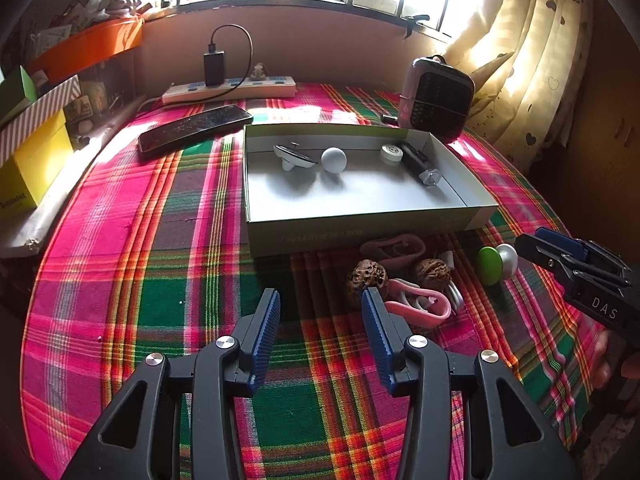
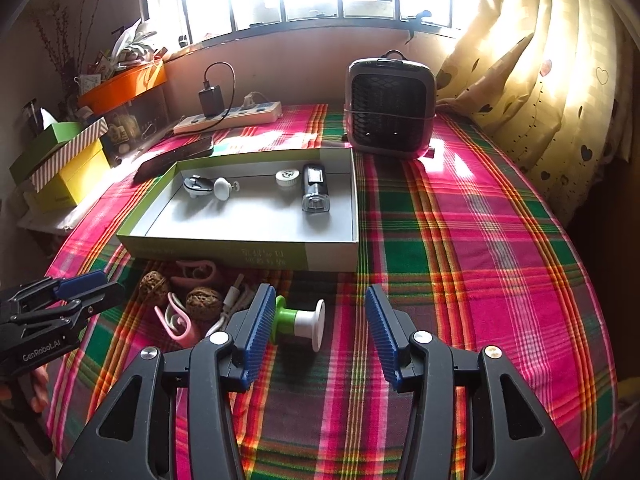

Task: Organize objects
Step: 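Withdraw both open tools from the box toward the items on the cloth, then move left tool to the brown walnut while right tool approaches the green-and-white spool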

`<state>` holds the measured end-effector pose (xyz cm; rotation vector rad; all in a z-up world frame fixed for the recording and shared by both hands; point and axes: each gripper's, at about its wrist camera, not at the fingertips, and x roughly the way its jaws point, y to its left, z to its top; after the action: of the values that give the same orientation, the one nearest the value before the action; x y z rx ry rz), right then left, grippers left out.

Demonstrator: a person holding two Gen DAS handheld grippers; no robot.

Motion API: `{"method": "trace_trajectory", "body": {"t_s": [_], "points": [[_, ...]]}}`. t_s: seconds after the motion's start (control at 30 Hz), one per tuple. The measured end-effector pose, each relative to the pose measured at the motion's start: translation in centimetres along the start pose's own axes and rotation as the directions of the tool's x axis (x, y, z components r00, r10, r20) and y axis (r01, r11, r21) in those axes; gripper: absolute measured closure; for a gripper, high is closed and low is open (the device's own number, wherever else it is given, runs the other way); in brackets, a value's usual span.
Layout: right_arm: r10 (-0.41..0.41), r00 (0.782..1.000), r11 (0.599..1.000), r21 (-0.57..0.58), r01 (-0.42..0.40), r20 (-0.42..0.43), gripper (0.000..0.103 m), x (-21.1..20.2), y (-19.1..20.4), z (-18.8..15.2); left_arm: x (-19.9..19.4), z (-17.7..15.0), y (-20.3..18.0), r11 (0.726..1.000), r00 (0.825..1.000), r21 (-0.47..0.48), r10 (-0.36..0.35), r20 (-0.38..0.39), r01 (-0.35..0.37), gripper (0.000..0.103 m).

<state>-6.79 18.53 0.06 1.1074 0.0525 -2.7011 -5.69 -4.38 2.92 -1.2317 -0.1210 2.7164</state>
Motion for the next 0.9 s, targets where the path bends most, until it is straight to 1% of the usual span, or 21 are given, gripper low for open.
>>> {"method": "trace_trajectory", "body": {"t_s": [0.07,0.43,0.5,0.57,0.9], "points": [[-0.006,1.000,1.000,-0.003,0.006,0.002,0.055,-0.1,0.0,-0.4,0.0,-0.2,0.1,1.000,1.000,-0.003,-0.002,-0.001,0.002,0.061],[0.035,0.999,0.999,0.019,-0.035,-0.031,0.054,0.5,-0.2,-1.9,0.4,-1.4,0.4,1.000,0.999,-0.006,-0.025,-0.030,0.025,0.060],[0.042,0.998,0.999,0.020,-0.041,-0.036,0.050,0.7,-0.1,-1.9,0.5,-1.3,0.4,0.999,0.998,-0.012,-0.047,-0.030,0.046,0.060],[0.048,0.998,0.999,0.019,-0.047,-0.040,0.048,0.9,0.0,-2.0,0.6,-1.3,0.5,0.998,0.998,-0.021,-0.062,-0.030,0.061,0.059],[0.059,0.995,0.998,0.009,-0.058,-0.086,0.048,2.5,0.6,-2.0,1.7,-0.8,0.1,0.996,0.995,-0.010,-0.089,-0.049,0.088,0.057]]}}
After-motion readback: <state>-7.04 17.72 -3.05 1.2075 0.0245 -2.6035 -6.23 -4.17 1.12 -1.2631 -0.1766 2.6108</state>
